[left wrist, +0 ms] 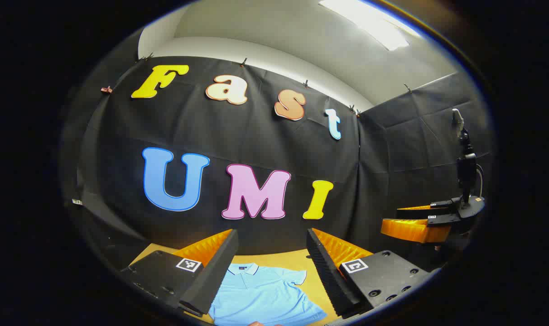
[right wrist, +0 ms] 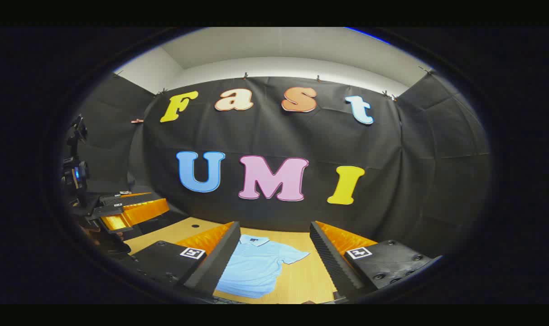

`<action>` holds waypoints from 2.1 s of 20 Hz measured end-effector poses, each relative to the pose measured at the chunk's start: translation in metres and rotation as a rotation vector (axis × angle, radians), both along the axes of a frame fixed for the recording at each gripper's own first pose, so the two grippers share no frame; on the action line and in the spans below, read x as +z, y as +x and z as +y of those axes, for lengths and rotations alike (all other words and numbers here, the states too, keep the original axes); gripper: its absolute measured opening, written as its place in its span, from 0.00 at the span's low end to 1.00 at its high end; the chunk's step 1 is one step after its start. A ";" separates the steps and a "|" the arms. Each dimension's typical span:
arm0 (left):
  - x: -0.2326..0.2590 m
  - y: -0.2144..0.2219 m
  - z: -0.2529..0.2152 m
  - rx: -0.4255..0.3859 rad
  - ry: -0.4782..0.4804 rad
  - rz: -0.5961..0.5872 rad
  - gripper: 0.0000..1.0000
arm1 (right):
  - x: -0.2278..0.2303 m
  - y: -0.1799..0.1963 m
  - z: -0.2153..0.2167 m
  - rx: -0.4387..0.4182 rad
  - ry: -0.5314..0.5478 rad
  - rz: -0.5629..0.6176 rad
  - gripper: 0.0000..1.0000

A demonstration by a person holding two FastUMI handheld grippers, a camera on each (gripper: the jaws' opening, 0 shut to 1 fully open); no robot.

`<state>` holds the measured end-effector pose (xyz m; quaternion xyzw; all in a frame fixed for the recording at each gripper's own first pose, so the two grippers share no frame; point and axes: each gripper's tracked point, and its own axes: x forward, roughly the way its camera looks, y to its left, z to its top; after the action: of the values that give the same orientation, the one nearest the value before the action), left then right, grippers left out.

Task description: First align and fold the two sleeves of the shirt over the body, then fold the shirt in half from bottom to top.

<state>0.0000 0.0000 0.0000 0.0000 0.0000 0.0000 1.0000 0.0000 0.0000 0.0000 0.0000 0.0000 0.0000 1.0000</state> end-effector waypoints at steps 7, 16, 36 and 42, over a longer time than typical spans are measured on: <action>-0.002 -0.018 0.017 0.069 0.009 0.016 0.97 | -0.002 0.002 -0.004 0.001 0.013 0.006 0.99; 0.013 -0.045 0.050 0.183 0.021 0.019 0.97 | -0.006 0.011 0.013 0.040 -0.002 0.008 0.97; -0.003 0.002 0.089 0.306 -0.067 0.034 0.97 | -0.035 0.188 -0.034 0.138 -0.072 0.213 0.97; -0.025 0.081 0.098 0.367 -0.073 0.082 0.97 | -0.133 0.312 -0.071 0.179 -0.028 0.383 0.97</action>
<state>0.0808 0.0984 -0.0246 -0.0361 0.0410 0.1824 0.9817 0.3122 -0.0705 -0.1327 -0.0139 0.1903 0.0888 0.9776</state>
